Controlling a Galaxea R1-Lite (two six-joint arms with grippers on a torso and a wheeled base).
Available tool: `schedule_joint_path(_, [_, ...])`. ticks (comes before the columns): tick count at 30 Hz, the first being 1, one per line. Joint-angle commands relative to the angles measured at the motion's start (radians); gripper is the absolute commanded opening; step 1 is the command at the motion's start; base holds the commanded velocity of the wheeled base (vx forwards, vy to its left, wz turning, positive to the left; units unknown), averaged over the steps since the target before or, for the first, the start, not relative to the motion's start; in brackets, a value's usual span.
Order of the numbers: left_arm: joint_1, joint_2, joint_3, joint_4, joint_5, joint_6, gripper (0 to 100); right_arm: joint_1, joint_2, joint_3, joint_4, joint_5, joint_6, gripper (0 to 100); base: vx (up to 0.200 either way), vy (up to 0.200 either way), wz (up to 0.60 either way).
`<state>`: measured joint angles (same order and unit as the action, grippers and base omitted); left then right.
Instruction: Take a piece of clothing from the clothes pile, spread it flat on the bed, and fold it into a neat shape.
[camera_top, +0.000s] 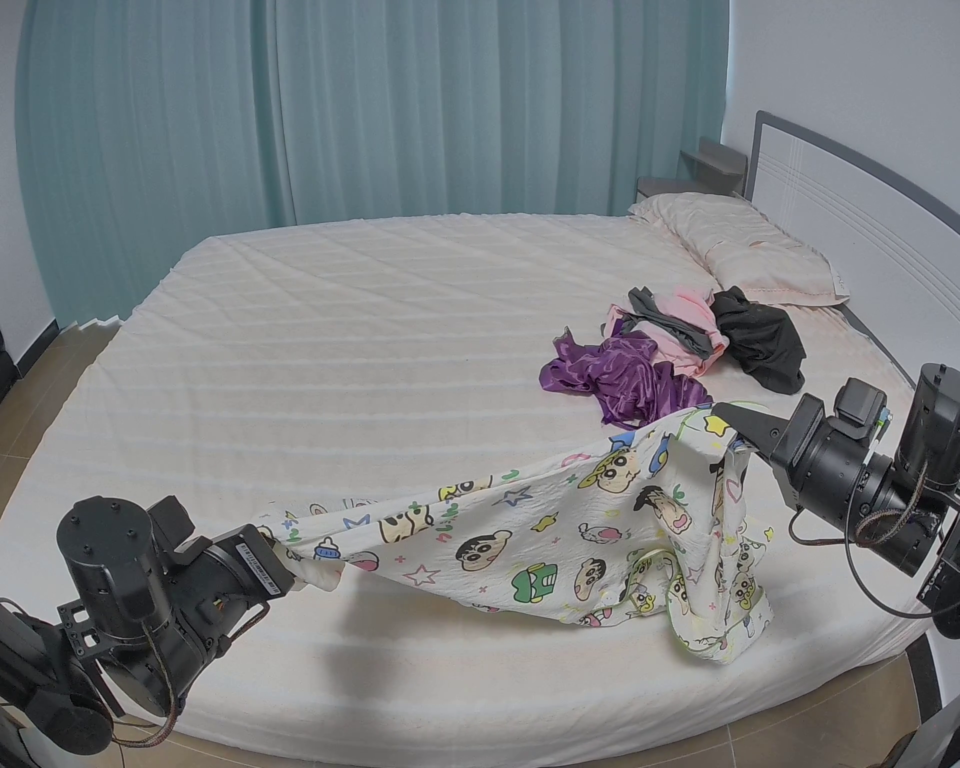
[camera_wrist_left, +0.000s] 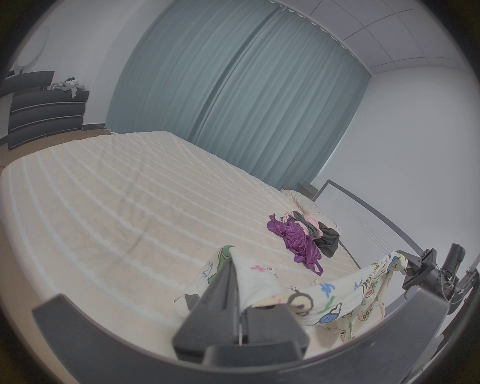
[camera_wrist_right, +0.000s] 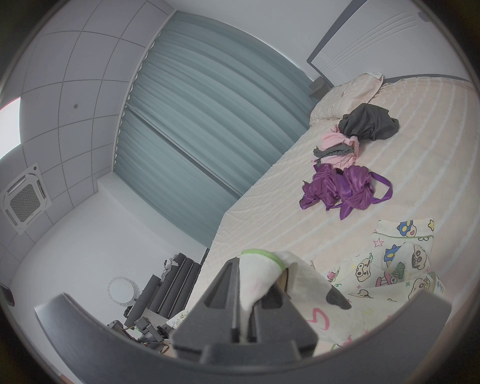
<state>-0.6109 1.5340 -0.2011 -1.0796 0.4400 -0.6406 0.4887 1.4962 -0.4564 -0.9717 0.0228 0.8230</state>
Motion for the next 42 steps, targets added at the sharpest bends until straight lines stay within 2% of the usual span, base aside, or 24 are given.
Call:
schedule_joint_path(1, [-0.001, 0.001, 0.000, 0.000, 0.000, -0.001, 0, 0.001, 0.001, 0.001, -0.001, 0.000, 0.001, 0, 0.000, 0.200, 0.00])
schedule_joint_path(16, [-0.003, 0.003, 0.000, 0.001, 0.000, -0.001, 0, -0.010, -0.007, 0.008, -0.001, 0.000, -0.001, 0, 0.000, 0.200, 0.00])
schedule_joint_path(22, [-0.004, 0.001, 0.000, 0.000, -0.004, -0.002, 0, -0.030, -0.008, 0.015, 0.001, 0.006, -0.001, 0, 0.000, 0.000, 0.00])
schedule_joint_path(27, [-0.041, -0.026, -0.001, 0.001, -0.004, 0.001, 0, -0.030, -0.039, 0.024, 0.011, 0.014, -0.002, 0, -0.200, 0.000, 0.00])
schedule_joint_path(31, [-0.076, -0.051, 0.002, 0.006, 0.000, 0.012, 0, -0.027, -0.088, 0.041, 0.014, 0.045, -0.004, 0, -0.200, 0.000, 0.00])
schedule_joint_path(39, [-0.109, -0.158, 0.006, 0.018, 0.000, 0.019, 0, -0.024, -0.269, 0.099, 0.021, 0.174, -0.007, 0, -0.200, 0.000, 0.00])
schedule_joint_path(42, [-0.116, -0.184, 0.005, 0.018, 0.000, 0.021, 0, -0.025, -0.304, 0.104, 0.021, 0.201, -0.007, 0, -0.200, 0.000, 0.00])
